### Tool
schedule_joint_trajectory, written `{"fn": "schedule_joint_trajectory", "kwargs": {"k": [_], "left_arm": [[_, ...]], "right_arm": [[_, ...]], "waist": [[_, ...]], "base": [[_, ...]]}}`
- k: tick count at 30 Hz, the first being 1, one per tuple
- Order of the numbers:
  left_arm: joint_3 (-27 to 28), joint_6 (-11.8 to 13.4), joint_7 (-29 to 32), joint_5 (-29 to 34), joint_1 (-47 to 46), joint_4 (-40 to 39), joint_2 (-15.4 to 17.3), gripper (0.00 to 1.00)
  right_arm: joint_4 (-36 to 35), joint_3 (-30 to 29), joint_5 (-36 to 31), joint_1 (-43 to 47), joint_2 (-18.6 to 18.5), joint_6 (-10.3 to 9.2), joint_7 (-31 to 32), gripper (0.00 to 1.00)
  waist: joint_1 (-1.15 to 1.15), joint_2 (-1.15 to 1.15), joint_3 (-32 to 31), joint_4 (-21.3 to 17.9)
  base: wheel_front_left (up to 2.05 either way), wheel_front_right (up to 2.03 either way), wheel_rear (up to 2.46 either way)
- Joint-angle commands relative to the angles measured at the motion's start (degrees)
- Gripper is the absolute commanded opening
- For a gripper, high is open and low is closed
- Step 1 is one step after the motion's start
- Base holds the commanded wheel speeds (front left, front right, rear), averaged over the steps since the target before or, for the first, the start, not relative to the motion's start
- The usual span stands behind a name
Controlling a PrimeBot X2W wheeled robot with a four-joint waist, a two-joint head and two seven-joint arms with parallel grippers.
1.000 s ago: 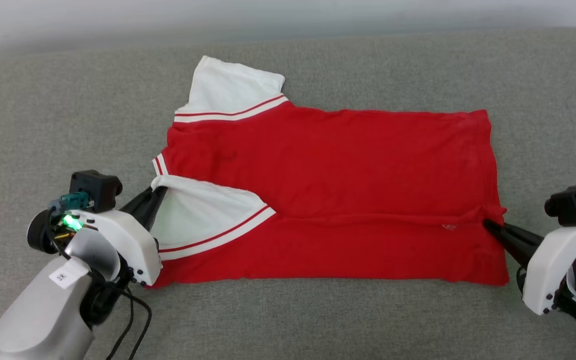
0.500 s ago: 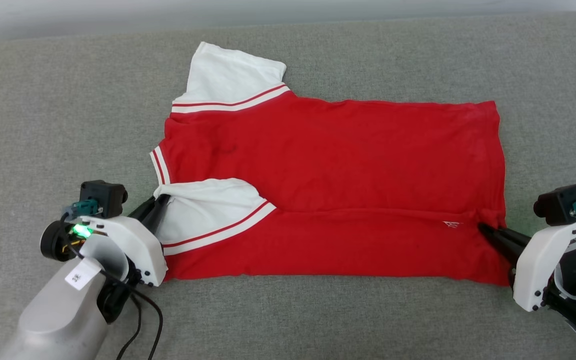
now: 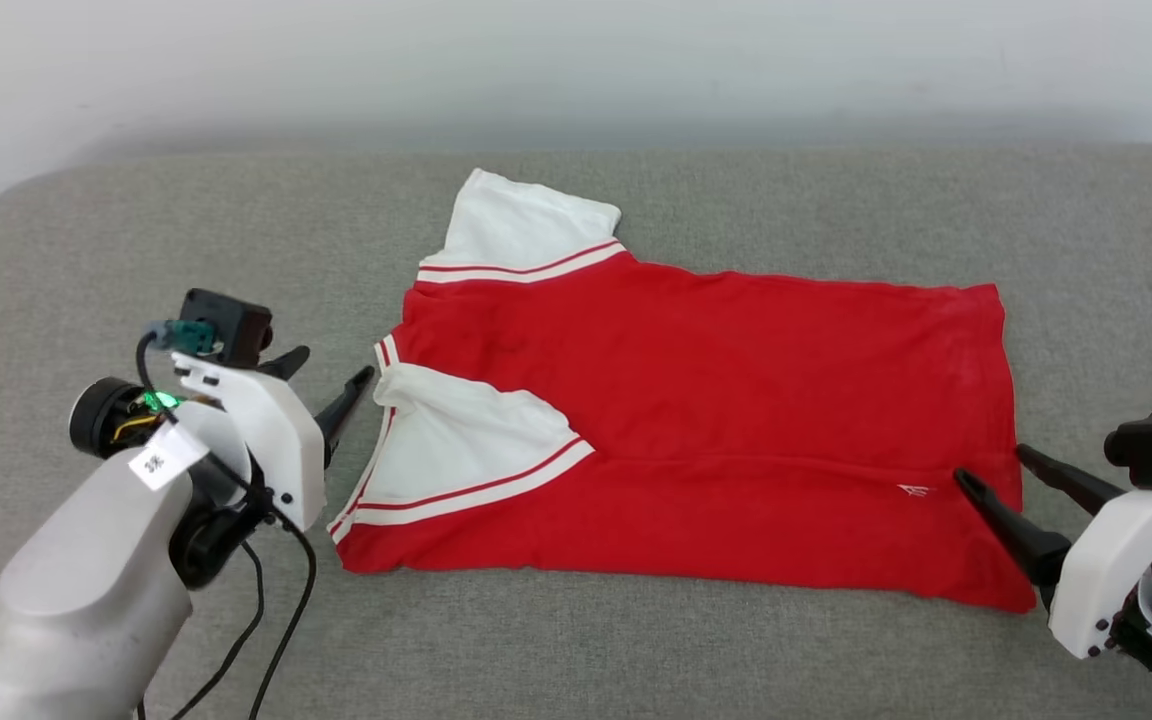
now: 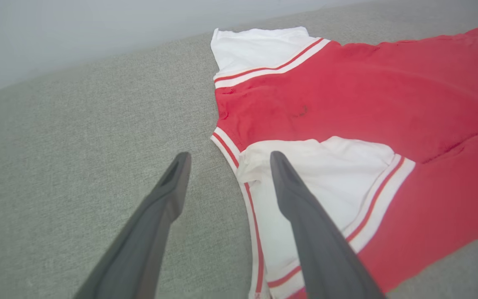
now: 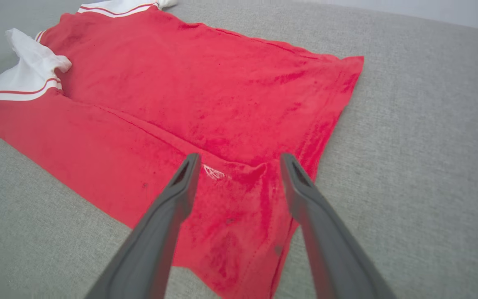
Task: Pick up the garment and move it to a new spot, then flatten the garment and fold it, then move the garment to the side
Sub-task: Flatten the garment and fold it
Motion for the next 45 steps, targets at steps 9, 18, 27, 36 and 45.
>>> {"fn": "schedule_joint_trajectory", "kwargs": {"k": [9, 18, 27, 36, 45], "left_arm": [[-4.88, -0.1, 22.66, -10.87, -3.95, -7.94, 5.52, 1.0], [-8.29, -0.11, 37.11, -17.15, -3.3, -8.16, 7.2, 1.0], [-10.8, -0.11, 37.7, -16.6, -1.48, -6.56, 6.58, 1.0], [-14.75, -0.11, 35.46, -15.35, 0.18, -3.47, 4.88, 0.49], [-16.06, -0.11, 25.4, -12.92, -0.8, -7.1, 8.14, 0.0]], "right_arm": [[-3.43, -2.87, -1.45, 3.81, 1.02, -0.05, 3.89, 1.0], [-5.21, -4.28, -1.41, 5.03, 2.21, -0.05, 6.61, 1.0], [-5.44, -4.55, -1.59, 4.2, 3.27, -0.05, 7.77, 1.0], [-5.52, -4.36, -1.67, 2.61, 3.64, -0.05, 8.04, 1.0], [-7.7, -6.48, -2.97, 0.74, 0.35, -0.05, 9.75, 1.0]], "waist": [[0.0, 0.0, -2.79, 0.8], [0.0, 0.0, -1.86, -0.5], [0.0, 0.0, 0.17, -1.8], [0.0, 0.0, 1.71, -2.46], [0.0, 0.0, -0.16, -2.65]], "base": [[0.0, 0.0, 0.0], [0.0, 0.0, 0.0], [0.0, 0.0, 0.0], [0.0, 0.0, 0.0], [0.0, 0.0, 0.0]]}}
